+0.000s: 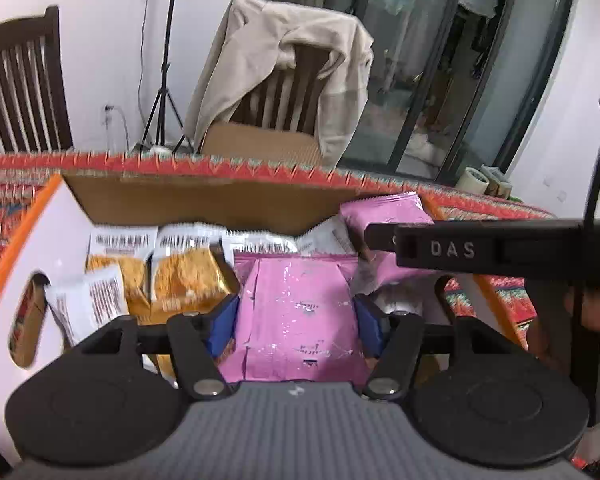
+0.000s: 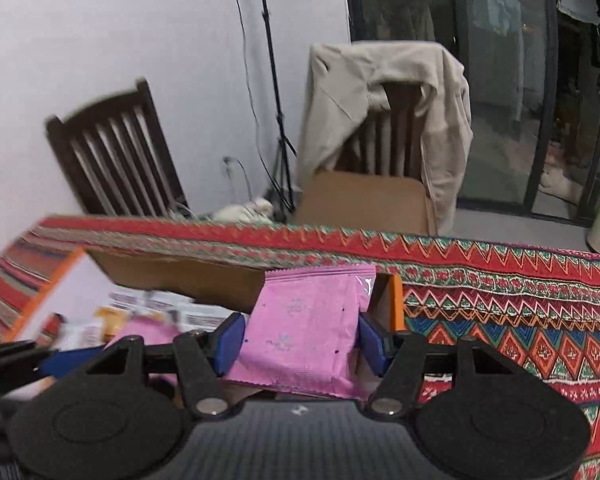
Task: Organize snacks
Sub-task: 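Carry both pink packets into the cardboard box and open both tools, then withdraw both tools from the box back toward the snack pile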
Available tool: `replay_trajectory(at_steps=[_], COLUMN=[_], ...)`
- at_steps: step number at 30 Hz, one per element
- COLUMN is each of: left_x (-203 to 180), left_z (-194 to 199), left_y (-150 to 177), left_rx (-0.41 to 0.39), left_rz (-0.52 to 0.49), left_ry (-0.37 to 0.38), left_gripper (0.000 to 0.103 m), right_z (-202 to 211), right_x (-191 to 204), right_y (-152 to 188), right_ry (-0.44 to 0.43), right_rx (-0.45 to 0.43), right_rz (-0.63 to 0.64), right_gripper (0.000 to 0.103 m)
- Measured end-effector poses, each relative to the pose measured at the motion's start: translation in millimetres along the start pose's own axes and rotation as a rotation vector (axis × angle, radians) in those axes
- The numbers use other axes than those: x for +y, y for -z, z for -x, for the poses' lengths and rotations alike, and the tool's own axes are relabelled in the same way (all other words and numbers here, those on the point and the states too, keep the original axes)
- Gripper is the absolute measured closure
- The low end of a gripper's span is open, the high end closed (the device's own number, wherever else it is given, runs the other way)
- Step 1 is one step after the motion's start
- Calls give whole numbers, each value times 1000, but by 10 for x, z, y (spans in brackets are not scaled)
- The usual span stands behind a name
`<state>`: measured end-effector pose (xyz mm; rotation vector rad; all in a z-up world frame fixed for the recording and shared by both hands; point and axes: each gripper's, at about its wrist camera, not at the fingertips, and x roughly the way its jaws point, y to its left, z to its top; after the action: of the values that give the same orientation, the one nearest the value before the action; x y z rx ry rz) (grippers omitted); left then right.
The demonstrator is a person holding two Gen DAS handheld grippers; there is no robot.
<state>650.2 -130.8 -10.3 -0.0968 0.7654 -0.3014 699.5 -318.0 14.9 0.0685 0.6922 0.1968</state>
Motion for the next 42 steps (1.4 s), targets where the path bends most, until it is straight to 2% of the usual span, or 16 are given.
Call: replay_trajectory(at_steps=[3,7,11,13,16,17,21,23,28,30,32,36,39,42], left_x=[47,48,82,92,142,162,222,250,250,235,213,176,150,90], left_z=[41,329,756,1026,1518,1702,2397,2736,3422,3675,3892,4175,4203,4221], left_y=[12,7,-37,-32,67,143,534,769,1382,1642,1901,2428,2793,3104], left_rx=[-3,-50,-90,-117,-161,-179,-236,-268,-318,-356,-393,-421,-384,-348], left_rz=[2,-60,-87,-110,-162,-190,-257,-270,-258,-254,-240,-183,-105,-80], left_ry=[20,4,-5,-12,-15,-17,-53,-45,-40,-49,-72,-111,-138,-147], left_gripper=[35,33,33,26,19,18,4,3,0,0,0,0,0,0], right_z=[-140,-29,303,572,1041,1228,1952,2336,3195,3480,3765,4163,4303,4339], right_x=[14,-3,2,12,54,67,76,88,197,265,341,522,654,759], right_y=[2,17,0,-7,42,99,441,676,1277,1514,1767,2264,2632,3007], right_ry=[17,12,9,10,13,14,-7,-10,-21,-27,-27,3,27,35], right_rx=[31,1,-39,-63,-103,-120,-171,-199,-269,-289,-318,-363,-372,-345], right_rz=[22,27,42,61,94,106,127,133,158,169,183,213,236,229], right_gripper=[37,37,37,36,25,23,20,14,8,8,3,0,0,0])
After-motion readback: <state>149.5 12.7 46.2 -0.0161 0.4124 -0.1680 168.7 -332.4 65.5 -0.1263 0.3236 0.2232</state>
